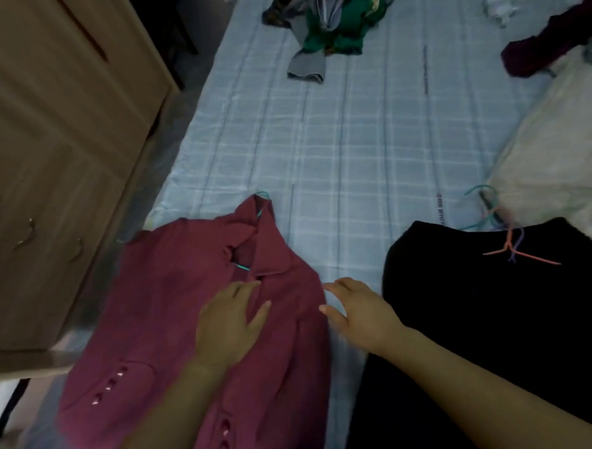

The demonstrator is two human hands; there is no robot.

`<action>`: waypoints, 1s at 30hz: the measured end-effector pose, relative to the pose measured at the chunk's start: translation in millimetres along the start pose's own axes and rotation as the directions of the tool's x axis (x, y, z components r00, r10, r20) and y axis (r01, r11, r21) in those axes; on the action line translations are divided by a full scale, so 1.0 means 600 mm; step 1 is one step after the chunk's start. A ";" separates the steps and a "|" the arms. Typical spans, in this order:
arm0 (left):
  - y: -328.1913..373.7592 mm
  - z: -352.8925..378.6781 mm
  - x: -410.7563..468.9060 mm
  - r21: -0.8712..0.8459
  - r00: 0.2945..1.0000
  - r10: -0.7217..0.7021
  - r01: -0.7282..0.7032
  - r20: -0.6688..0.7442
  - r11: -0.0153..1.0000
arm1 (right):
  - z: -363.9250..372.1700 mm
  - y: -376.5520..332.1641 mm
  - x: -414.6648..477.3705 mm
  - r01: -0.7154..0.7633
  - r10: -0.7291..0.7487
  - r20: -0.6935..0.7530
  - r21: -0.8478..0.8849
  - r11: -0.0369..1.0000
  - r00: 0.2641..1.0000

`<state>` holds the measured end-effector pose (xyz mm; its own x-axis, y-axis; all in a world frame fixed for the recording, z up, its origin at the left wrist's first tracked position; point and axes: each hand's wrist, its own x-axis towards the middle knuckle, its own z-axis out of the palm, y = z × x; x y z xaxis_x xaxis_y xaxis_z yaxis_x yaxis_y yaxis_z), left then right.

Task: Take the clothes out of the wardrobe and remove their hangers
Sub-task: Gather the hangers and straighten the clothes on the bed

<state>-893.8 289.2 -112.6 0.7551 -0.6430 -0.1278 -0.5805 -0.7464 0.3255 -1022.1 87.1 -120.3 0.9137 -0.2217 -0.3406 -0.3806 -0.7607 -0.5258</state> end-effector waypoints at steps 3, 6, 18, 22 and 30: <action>-0.133 0.011 0.057 0.010 0.998 0.006 -0.007 0.061 1.000 | 0.059 -0.032 0.080 -0.106 0.106 0.020 0.026 0.994 0.994; -0.238 0.018 0.105 0.035 0.994 -0.002 -0.002 0.108 0.999 | 0.102 -0.049 0.165 -0.209 0.207 0.028 0.053 0.977 0.978; -0.398 0.079 0.365 -0.028 0.994 0.082 -0.080 0.078 0.996 | 0.214 -0.031 0.357 -0.458 0.514 -0.126 0.313 0.832 0.848; -0.407 0.124 0.392 0.113 0.984 0.090 -0.108 0.154 0.988 | 0.221 -0.025 0.363 -0.505 0.560 -0.134 0.299 0.810 0.818; -0.380 0.085 0.292 -0.111 0.980 0.052 -0.031 0.193 0.993 | 0.225 -0.086 0.287 -0.399 0.511 -0.202 0.415 0.818 0.836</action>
<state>-644.7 338.0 -256.8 0.6513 -0.7016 -0.2889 -0.5660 -0.7028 0.4309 -864.2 170.6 -257.0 0.5981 -0.6970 -0.3957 -0.7350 -0.2802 -0.6175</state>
